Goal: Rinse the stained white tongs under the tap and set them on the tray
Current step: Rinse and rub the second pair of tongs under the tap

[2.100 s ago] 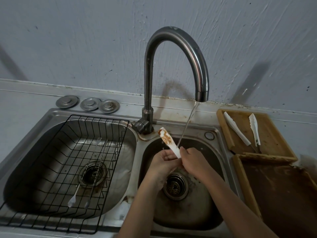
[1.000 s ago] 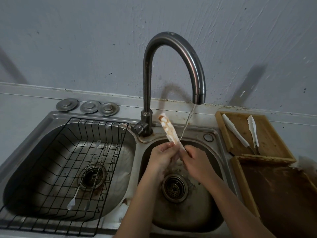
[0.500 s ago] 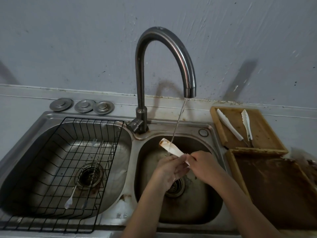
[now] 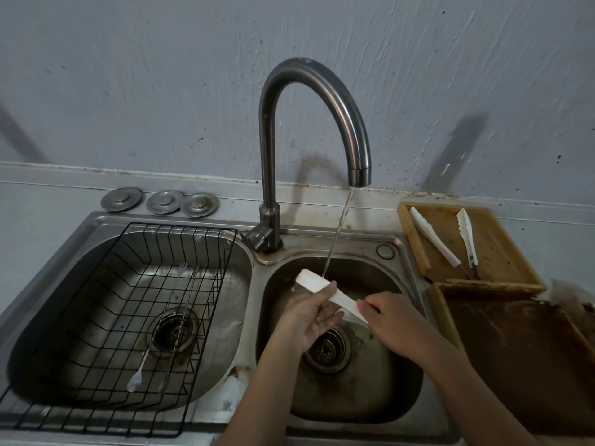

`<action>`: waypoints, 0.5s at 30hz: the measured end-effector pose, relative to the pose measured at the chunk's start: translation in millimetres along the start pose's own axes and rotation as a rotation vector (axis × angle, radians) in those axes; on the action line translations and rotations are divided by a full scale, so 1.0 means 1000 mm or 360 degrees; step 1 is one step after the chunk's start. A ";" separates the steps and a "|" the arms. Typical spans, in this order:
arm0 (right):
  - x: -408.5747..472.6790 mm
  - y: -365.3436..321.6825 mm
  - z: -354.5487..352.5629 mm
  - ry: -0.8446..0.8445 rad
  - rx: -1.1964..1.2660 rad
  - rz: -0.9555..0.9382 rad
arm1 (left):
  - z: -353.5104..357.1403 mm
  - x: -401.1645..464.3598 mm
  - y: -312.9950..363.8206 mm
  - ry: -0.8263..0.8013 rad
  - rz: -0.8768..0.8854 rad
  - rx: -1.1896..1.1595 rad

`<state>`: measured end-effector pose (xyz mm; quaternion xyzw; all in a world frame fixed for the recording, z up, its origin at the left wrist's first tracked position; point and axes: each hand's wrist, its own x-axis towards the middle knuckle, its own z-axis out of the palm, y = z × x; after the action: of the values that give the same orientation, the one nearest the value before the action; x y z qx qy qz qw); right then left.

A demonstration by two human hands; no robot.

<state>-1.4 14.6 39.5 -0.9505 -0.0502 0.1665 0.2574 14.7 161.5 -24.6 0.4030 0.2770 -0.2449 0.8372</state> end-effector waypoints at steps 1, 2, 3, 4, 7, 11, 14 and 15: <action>-0.001 0.002 -0.002 -0.0005 0.0016 -0.0009 | 0.000 0.001 0.000 -0.0014 -0.0005 -0.0016; -0.002 0.004 -0.003 -0.0008 0.0032 -0.0021 | -0.002 0.001 0.002 -0.0037 -0.0024 -0.0066; -0.004 0.005 -0.004 -0.0007 0.0047 -0.0034 | -0.003 0.002 0.003 -0.0059 -0.0054 -0.0138; -0.005 0.007 -0.004 -0.0005 0.0066 -0.0047 | -0.005 0.003 0.004 -0.0070 -0.0088 -0.0215; -0.006 0.010 -0.003 0.0009 0.0107 -0.0056 | -0.006 0.004 0.002 -0.0103 -0.0147 -0.0310; -0.007 0.014 -0.004 0.0008 0.0158 -0.0047 | -0.003 0.002 -0.002 -0.0179 -0.0178 -0.0342; -0.007 0.015 -0.006 -0.0008 0.0145 -0.0058 | 0.000 0.000 -0.002 -0.0197 -0.0150 -0.0152; -0.008 0.015 -0.006 -0.0020 0.0136 -0.0064 | 0.000 0.000 -0.001 -0.0195 -0.0151 -0.0100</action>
<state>-6.4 -2.1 39.0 -0.9364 -0.0638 0.1692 0.3009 13.8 160.8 -25.5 0.3471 0.2516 -0.2997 0.8523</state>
